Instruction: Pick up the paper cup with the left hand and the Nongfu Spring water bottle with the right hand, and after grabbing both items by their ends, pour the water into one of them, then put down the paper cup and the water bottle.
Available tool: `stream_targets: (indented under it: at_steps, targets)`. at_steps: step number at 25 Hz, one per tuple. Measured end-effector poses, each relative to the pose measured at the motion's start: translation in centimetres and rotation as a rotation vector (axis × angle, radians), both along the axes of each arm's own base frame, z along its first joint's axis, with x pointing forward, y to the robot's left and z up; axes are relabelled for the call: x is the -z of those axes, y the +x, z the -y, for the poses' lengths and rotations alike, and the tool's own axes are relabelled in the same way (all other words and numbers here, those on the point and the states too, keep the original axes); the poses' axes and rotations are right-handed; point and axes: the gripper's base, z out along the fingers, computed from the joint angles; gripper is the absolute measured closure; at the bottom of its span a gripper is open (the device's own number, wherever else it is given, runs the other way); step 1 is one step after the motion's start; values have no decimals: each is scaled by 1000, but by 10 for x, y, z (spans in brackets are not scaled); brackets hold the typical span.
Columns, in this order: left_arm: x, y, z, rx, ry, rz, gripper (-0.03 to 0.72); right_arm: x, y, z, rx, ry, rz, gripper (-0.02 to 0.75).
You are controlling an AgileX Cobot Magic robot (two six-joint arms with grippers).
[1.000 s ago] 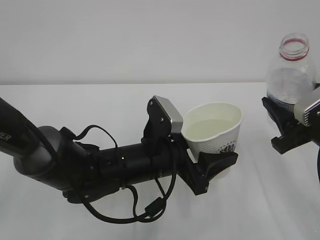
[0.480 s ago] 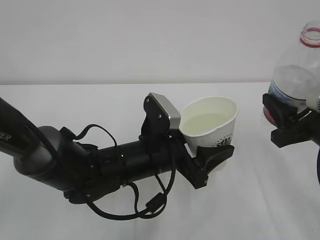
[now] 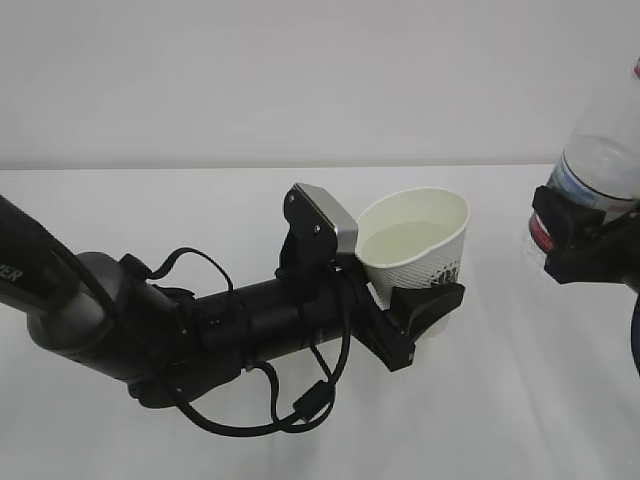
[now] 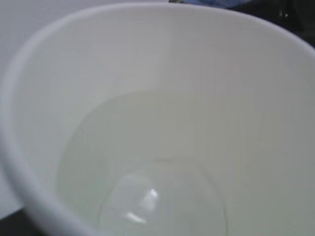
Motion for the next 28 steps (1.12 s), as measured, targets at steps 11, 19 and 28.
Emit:
stream_targets:
  at_steps: [11,19,28]
  targets:
    - [0,0,0,-5,1,0,160,18,3,0,7,30,-81,269]
    - [0,0,0,-5,1,0,160,42,6,2,34,28,-172,269]
    - [0,0,0,-5,1,0,160,51,33,-1,35,29,-166,269]
